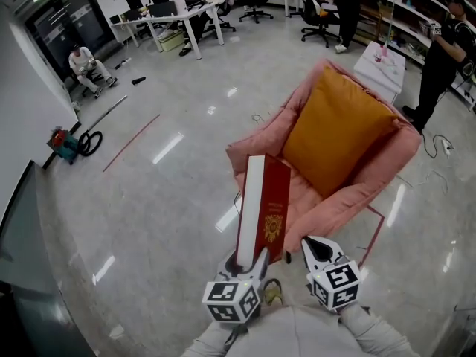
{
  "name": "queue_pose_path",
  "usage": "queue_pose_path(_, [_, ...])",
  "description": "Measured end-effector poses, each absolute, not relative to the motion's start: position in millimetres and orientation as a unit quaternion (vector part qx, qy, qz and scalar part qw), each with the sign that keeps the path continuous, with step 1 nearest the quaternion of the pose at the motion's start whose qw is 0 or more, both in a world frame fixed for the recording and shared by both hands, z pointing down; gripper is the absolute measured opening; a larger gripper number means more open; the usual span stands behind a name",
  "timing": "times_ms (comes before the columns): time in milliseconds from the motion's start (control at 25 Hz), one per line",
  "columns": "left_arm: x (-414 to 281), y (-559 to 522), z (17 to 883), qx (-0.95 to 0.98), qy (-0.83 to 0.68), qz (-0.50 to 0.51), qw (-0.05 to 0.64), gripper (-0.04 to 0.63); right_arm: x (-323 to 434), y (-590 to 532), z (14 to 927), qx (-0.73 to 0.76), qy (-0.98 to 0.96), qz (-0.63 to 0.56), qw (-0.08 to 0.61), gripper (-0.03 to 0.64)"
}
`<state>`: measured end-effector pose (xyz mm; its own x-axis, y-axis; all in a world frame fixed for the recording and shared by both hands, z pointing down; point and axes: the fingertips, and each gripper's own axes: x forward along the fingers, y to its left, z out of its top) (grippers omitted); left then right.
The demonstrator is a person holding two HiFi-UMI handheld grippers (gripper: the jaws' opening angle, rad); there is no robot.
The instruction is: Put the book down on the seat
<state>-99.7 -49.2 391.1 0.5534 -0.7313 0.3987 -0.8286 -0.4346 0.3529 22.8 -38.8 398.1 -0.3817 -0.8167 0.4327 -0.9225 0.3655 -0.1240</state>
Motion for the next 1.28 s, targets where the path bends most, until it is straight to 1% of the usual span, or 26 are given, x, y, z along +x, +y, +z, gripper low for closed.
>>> queue_pose_path(280, [-103,-81,403,0.846,-0.447,0.111,0.269,0.247,13,-69,406,0.538,-0.807,0.18,0.164,0.005])
queue_pose_path(800, [-82,-132,435,0.833,-0.45,0.13,0.295,0.247,29,-104,437,0.522,-0.802,0.223,0.185,0.005])
queue_pose_path(1280, [-44,-171,484,0.812,-0.465,0.157,0.316,0.247,75,-152,476,0.51,-0.796,0.25,0.207,0.005])
